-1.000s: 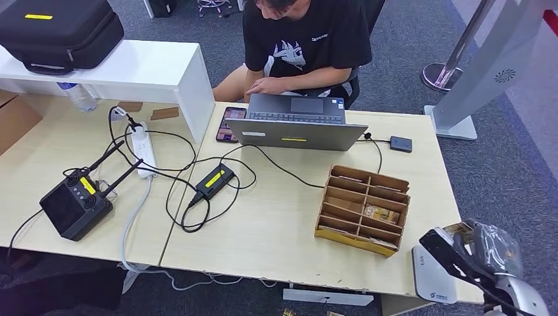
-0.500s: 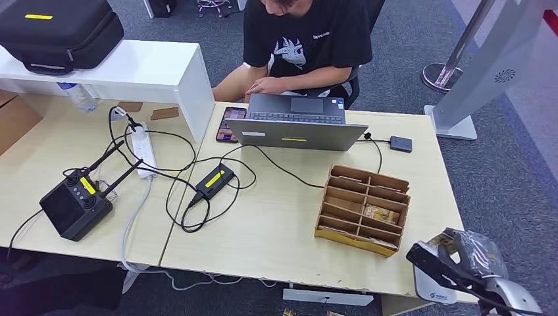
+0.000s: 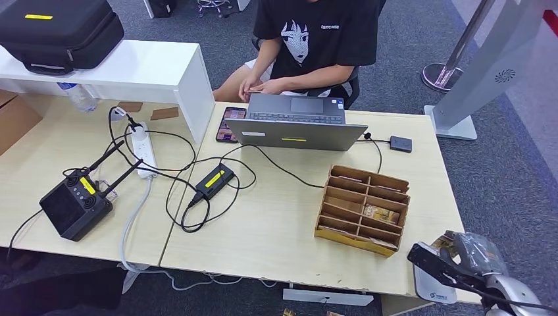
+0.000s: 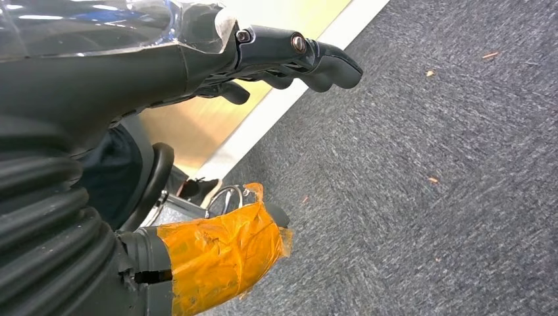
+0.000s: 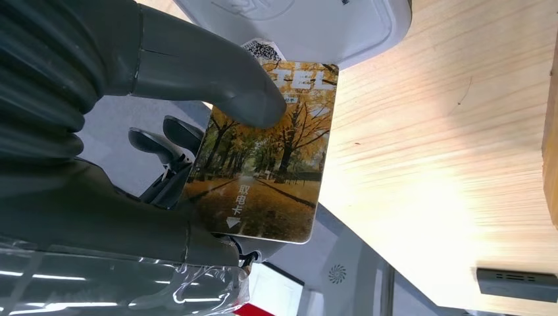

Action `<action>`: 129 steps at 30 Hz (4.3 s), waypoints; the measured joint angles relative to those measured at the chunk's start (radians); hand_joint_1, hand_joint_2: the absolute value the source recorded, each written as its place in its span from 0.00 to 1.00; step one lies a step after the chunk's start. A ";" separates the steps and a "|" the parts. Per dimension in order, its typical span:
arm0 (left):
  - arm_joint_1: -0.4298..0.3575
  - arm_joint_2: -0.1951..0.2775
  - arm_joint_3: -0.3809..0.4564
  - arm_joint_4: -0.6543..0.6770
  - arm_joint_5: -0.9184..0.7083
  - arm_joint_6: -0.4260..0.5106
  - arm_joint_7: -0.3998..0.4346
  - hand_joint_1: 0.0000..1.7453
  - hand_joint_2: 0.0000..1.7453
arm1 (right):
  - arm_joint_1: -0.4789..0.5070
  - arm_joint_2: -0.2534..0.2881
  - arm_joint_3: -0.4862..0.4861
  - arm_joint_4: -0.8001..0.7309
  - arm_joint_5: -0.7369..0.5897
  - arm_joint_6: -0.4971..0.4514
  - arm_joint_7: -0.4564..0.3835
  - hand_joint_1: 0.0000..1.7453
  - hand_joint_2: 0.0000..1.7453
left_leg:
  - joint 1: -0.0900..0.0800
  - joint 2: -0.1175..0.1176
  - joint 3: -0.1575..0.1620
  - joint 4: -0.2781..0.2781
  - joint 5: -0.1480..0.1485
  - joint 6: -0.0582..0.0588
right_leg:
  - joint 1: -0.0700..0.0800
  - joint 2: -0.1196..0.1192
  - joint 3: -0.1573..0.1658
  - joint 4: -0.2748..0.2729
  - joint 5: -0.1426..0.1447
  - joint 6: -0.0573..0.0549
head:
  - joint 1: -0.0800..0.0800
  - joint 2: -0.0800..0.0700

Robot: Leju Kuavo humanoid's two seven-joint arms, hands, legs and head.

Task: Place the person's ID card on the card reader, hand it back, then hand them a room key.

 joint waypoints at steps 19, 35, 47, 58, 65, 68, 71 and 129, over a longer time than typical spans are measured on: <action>0.000 0.000 0.000 0.000 0.008 0.000 0.000 0.00 1.00 | -0.002 -0.007 0.012 0.006 -0.009 -0.066 -0.017 1.00 1.00 | 0.000 0.000 0.001 0.000 0.000 0.000 | 0.000 0.000 0.001 0.000 0.000 0.000 | 0.000 0.000; -0.027 -0.004 0.001 0.002 -0.108 0.000 -0.103 0.00 1.00 | -0.437 0.321 0.221 -0.054 -0.273 -0.275 -0.384 1.00 1.00 | 0.001 0.017 0.003 -0.003 0.005 -0.007 | 0.001 0.017 -0.004 0.005 0.006 -0.005 | 0.000 0.000; -0.034 0.005 0.001 0.021 -0.203 0.000 -0.149 0.00 1.00 | -0.887 0.591 0.457 0.416 -0.244 -0.228 -0.273 1.00 0.00 | 0.002 0.006 -0.001 -0.003 0.009 -0.008 | 0.001 0.008 -0.006 0.005 0.008 -0.006 | 0.000 0.000; -0.034 0.008 0.001 0.022 -0.204 0.000 -0.149 0.00 1.00 | -0.929 0.630 0.484 0.503 -0.244 -0.234 -0.271 1.00 0.00 | 0.001 0.006 -0.003 -0.003 0.009 -0.008 | 0.001 0.007 -0.007 0.005 0.008 -0.005 | 0.000 0.000; -0.033 0.010 0.002 0.029 -0.205 0.000 -0.149 0.00 1.00 | -0.935 0.634 0.491 0.520 -0.243 -0.234 -0.269 1.00 0.00 | 0.002 0.005 -0.003 -0.003 0.009 -0.008 | 0.001 0.007 -0.008 0.005 0.007 -0.005 | 0.000 0.000; -0.036 0.010 0.003 0.030 -0.233 0.000 -0.145 0.00 1.00 | -0.950 0.643 0.497 0.545 -0.220 -0.235 -0.239 1.00 0.00 | 0.002 0.006 -0.003 -0.003 0.009 -0.008 | 0.001 0.007 -0.008 0.005 0.007 -0.006 | 0.000 0.000; -0.046 0.010 0.003 0.033 -0.268 0.000 -0.137 0.00 1.00 | -0.998 0.665 0.506 0.619 -0.187 -0.236 -0.194 0.99 0.00 | 0.002 0.006 -0.004 -0.003 0.009 -0.008 | 0.001 0.007 -0.009 0.005 0.008 -0.006 | 0.000 0.000; -0.011 0.008 0.008 0.035 -0.066 0.000 -0.102 0.00 1.00 | -0.572 0.391 0.432 0.046 -0.427 -0.269 -0.393 0.00 0.00 | 0.001 0.005 -0.004 -0.002 0.007 -0.007 | 0.001 0.005 -0.009 0.003 0.006 -0.004 | 0.000 0.000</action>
